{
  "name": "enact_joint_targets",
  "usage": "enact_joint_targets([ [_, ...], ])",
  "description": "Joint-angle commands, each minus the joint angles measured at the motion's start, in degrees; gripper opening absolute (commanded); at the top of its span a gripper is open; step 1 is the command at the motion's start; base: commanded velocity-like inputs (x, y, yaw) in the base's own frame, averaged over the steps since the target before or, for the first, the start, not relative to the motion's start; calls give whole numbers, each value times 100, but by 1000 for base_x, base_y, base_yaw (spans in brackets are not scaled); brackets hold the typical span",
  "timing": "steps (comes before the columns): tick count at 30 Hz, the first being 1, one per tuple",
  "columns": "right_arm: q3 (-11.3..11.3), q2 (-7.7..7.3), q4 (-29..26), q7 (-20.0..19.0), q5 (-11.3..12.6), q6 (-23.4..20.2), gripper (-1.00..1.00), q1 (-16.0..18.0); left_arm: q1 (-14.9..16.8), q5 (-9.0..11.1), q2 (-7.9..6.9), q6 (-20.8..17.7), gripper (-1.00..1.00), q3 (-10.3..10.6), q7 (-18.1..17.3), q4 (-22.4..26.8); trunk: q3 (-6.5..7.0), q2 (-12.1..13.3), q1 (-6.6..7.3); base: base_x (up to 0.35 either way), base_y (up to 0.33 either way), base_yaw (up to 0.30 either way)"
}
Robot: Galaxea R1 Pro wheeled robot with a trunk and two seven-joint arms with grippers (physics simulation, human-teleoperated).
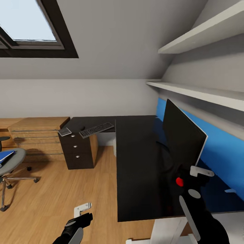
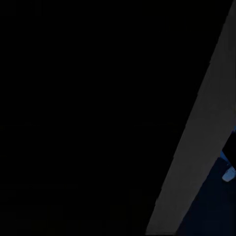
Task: In the bedroom, organize the workspace by keeping the computer under the desk, ensuring the monitor is on the desk, placing the keyboard on the desk next to the monitor, placing the mouse on the desk next to the keyboard, moving the folder from the swivel chair onto the desk next to the mouse, stacking the notebook on top of the folder with the pen on top of the notebook, and positioning the swivel chair next to the desk.
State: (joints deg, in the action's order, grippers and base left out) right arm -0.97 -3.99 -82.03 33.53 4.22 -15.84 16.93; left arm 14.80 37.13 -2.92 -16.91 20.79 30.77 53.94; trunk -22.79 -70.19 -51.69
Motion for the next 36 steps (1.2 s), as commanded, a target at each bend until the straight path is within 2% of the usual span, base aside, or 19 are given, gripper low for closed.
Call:
enact_joint_targets([
  [1,-9,-5,-6,40,52,-25,100,4,5,38,-7,-14,100,24,51,12,-7,-4,0,0,-149,0],
  [36,-51,-6,-42,31,44,4,100,4,5,40,-8,-14,100,4,49,12,-7,-4,0,0,-23,0],
])
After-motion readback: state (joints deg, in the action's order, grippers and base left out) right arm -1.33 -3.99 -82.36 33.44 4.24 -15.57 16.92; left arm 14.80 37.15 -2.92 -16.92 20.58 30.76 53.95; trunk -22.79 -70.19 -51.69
